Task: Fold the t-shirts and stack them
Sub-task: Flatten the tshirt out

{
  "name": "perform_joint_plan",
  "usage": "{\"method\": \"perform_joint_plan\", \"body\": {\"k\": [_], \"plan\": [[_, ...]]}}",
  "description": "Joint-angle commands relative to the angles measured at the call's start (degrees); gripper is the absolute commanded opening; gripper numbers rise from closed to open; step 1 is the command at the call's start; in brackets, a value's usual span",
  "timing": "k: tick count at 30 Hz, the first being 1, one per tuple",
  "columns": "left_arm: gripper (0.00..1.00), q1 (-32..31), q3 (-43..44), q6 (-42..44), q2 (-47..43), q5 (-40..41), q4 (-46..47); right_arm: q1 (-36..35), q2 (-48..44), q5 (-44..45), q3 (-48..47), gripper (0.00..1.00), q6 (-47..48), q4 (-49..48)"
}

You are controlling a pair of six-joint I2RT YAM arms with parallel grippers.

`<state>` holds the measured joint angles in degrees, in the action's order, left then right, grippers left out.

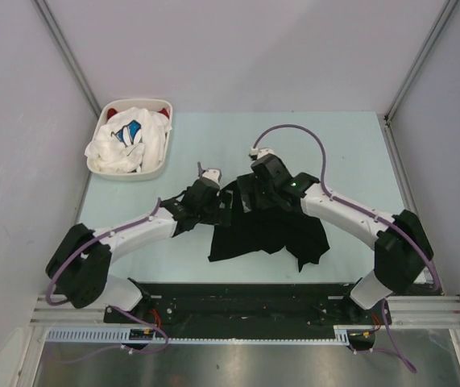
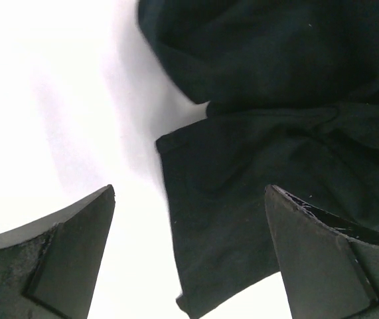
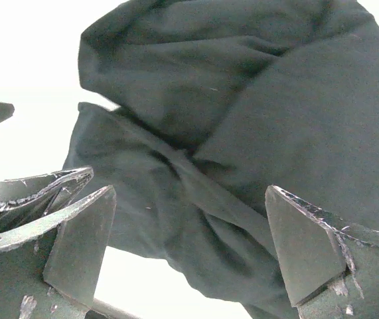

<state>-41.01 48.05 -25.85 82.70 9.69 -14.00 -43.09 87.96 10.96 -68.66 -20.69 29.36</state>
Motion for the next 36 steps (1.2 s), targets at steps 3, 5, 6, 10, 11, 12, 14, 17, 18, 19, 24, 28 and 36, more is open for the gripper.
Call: {"method": "perform_joint_plan", "body": {"k": [3, 5, 6, 10, 11, 12, 14, 17, 18, 19, 24, 28, 36], "plan": [[1.00, 3.91, -7.87, -10.27, -16.30, 8.59, 0.46, -4.01, 8.62, -7.53, -7.88, 0.99, 6.44, -3.61], [1.00, 6.98, -12.09, -12.20, -21.84, 6.57, 1.87, -5.15, 12.22, -8.76, -9.99, 0.99, 7.67, -3.00], [1.00, 7.78, -13.15, -12.65, -23.35, 5.87, 2.04, -5.51, 13.19, -8.76, -10.52, 0.99, 8.11, -3.08], [1.00, 10.16, -15.09, -12.65, -26.00, 4.46, 1.43, -6.83, 17.76, -9.03, -11.67, 0.97, 9.61, -3.96], [1.00, 10.25, -15.27, -12.65, -26.01, 4.20, 1.26, -6.83, 19.25, -9.20, -12.02, 0.96, 9.87, -4.05], [1.00, 10.25, -15.44, -12.74, -26.01, 4.11, 1.17, -7.18, 20.13, -9.46, -12.28, 0.96, 10.05, -4.05], [1.00, 10.34, -16.06, -13.26, -26.35, 3.76, 1.25, -8.14, 21.37, -9.91, -12.98, 0.94, 10.58, -2.48], [1.00, 10.43, -17.29, -13.79, -27.84, 3.93, 1.87, -13.32, 20.24, -5.09, -12.90, 0.95, 11.54, -0.72], [1.00, 10.43, -17.46, -13.79, -28.37, 4.10, 1.87, -16.29, 19.80, -3.33, -12.90, 0.96, 11.46, -0.02], [1.00, 10.52, -17.55, -13.71, -28.64, 4.28, 1.61, -18.15, 19.09, 0.43, -12.81, 0.96, 11.37, 1.21], [1.00, 11.04, -17.73, -13.53, -31.63, 5.15, -0.14, -25.45, 16.46, 13.00, -12.90, 0.96, 8.56, 4.55], [1.00, 11.92, -18.61, -14.58, -36.97, 7.43, -2.60, -29.50, 15.31, 16.28, -12.20, 0.96, 5.84, 6.93], [1.00, 14.12, -18.26, -17.48, -49.73, 11.40, -10.24, -34.43, 12.76, 12.89, -11.67, 0.97, 2.41, 5.45]]}}
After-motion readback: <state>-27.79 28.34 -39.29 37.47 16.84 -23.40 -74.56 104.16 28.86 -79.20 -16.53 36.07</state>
